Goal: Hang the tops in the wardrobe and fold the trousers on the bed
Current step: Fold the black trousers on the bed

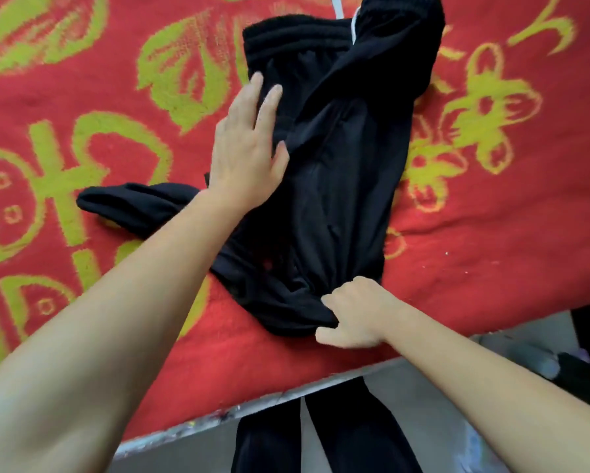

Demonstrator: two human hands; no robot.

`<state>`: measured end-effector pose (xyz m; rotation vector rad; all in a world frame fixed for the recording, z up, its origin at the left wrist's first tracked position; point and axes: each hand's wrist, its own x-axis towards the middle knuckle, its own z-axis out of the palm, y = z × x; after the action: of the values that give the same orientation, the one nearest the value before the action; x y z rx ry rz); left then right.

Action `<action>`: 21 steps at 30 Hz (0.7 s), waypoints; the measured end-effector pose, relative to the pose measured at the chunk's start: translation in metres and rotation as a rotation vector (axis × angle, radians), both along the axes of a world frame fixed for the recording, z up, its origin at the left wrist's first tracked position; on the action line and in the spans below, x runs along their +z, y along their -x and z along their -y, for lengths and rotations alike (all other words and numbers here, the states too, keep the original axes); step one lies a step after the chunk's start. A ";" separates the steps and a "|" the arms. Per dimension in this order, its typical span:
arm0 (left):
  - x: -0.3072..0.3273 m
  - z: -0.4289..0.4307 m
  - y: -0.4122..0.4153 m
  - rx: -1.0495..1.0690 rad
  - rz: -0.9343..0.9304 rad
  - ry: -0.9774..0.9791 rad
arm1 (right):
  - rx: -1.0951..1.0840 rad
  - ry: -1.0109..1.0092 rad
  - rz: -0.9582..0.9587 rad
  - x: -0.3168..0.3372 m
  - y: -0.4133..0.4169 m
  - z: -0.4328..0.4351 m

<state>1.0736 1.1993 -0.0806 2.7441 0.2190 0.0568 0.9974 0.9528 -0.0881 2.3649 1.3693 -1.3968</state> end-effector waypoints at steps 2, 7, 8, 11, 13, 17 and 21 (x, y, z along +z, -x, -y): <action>-0.007 0.008 -0.019 -0.088 -0.170 -0.034 | -0.136 0.027 0.001 0.010 -0.019 -0.004; -0.024 0.014 -0.022 0.022 -0.309 0.027 | -0.636 -0.357 0.517 0.018 -0.123 -0.036; -0.023 0.015 -0.018 0.050 -0.262 0.025 | -0.677 -0.408 0.591 0.019 -0.145 -0.045; -0.019 0.013 -0.001 0.072 -0.217 0.007 | -0.652 -0.457 0.833 0.022 -0.201 -0.075; -0.013 0.006 0.009 0.091 -0.237 0.017 | -0.614 -0.464 0.861 0.027 -0.219 -0.096; -0.005 -0.007 -0.001 0.303 -0.204 0.074 | -0.586 -0.332 0.589 0.016 -0.224 -0.100; 0.000 -0.017 -0.021 0.340 -0.296 0.068 | -0.785 -0.108 0.413 0.002 -0.208 -0.069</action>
<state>1.0948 1.2159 -0.0808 2.6081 0.7512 -0.2613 1.2054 1.0221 -0.0865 3.1925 0.4209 -0.8248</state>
